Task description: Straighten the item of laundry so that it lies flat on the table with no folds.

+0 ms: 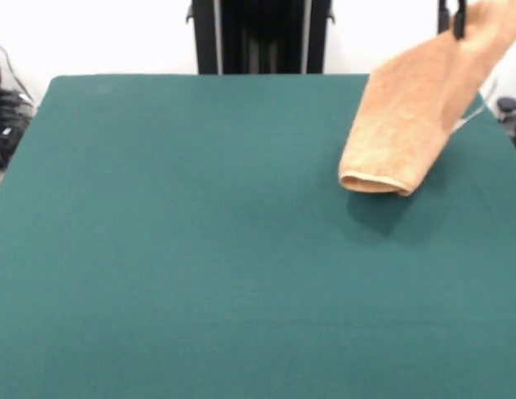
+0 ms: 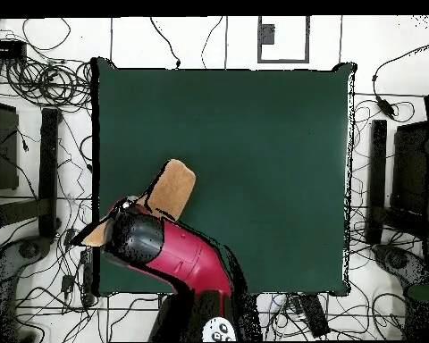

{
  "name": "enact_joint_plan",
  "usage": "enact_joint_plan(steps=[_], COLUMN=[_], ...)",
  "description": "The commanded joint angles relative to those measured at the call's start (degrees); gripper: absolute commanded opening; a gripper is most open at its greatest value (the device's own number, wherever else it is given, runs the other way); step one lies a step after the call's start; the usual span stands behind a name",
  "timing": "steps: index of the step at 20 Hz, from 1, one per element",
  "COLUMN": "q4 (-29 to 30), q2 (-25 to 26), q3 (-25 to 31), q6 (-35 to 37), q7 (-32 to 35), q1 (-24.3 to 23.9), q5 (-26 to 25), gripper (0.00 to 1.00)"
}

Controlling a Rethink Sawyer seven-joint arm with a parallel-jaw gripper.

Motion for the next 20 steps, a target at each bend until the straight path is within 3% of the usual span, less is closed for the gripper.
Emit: enact_joint_plan(steps=[1,7,11,15,20], q4=[7.9,13.1,15.8,16.8,16.1], q2=[-2.3,-4.4,-1.3,1.9,6.0], q3=[14.6,17.7,18.9,17.9,17.0], q6=[3.4,7.8,13.0,17.8,21.7], q7=[8.7,-0.8,-19.6,-29.0,-35.9], q1=[-1.6,-2.1,-2.6,-3.4,-7.8], q5=[16.6,34.3,49.1,53.2,48.4], gripper=[0.00,0.00,0.00,0.00,0.00])
